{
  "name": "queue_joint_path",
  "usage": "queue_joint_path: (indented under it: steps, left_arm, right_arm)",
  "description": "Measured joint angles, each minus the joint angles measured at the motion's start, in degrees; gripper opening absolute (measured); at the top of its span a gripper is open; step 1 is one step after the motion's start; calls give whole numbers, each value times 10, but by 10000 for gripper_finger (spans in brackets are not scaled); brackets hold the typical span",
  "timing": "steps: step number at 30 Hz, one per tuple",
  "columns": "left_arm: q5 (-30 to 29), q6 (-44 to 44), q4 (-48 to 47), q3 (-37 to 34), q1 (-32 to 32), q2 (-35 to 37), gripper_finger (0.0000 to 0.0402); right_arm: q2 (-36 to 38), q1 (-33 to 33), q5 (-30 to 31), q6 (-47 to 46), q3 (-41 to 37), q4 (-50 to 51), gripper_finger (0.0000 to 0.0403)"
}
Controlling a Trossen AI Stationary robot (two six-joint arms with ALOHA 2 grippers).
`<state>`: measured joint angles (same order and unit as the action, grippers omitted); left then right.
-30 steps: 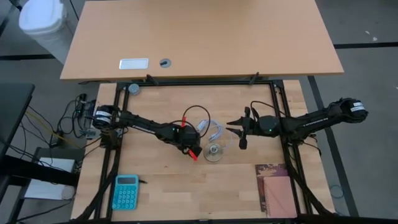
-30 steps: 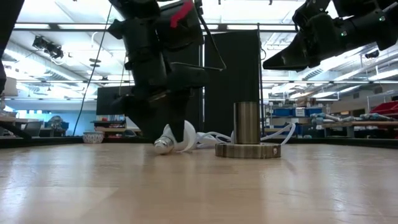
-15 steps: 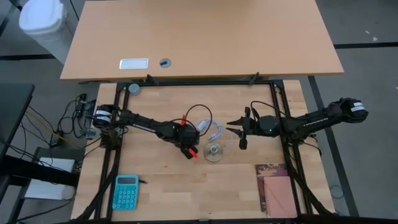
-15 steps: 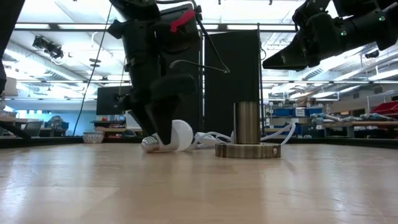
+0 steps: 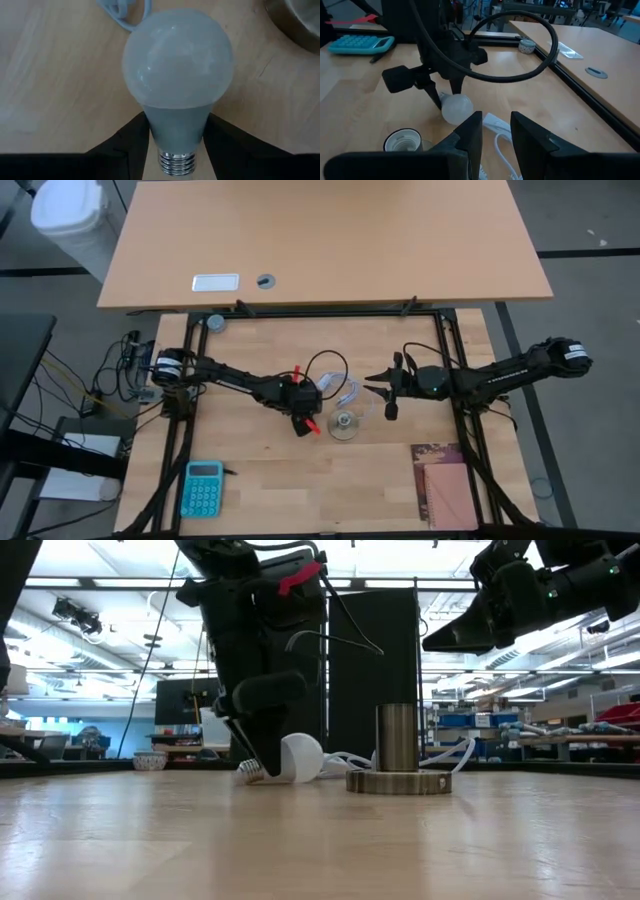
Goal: Screw lightbulb
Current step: Insert the white lightbulb into the lamp socket
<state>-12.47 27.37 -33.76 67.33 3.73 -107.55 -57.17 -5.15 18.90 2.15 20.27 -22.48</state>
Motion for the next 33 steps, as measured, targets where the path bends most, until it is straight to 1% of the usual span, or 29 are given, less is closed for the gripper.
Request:
queue_joint_path:
  steps: [6,11,18,23,26,30,33]
  left_arm:
    - [-14,-31,6,-2,0,-8,182]
    - [-27,-36,8,-2,1,-8,179]
    - [-31,-47,10,-2,1,-8,145]
    - [-28,-47,5,2,0,-8,140]
    - [-31,-58,-9,10,0,6,145]
    - [-66,-92,-25,18,0,52,148]
    - [-93,-127,-12,18,0,90,148]
  right_arm:
    - [0,0,0,0,0,3,101]
    - [0,0,0,0,0,7,101]
    - [0,0,1,0,0,10,101]
    - [0,0,1,0,0,17,101]
    - [0,0,1,0,0,26,101]
    - [5,0,10,-4,0,39,101]
    - [9,0,10,-6,0,38,101]
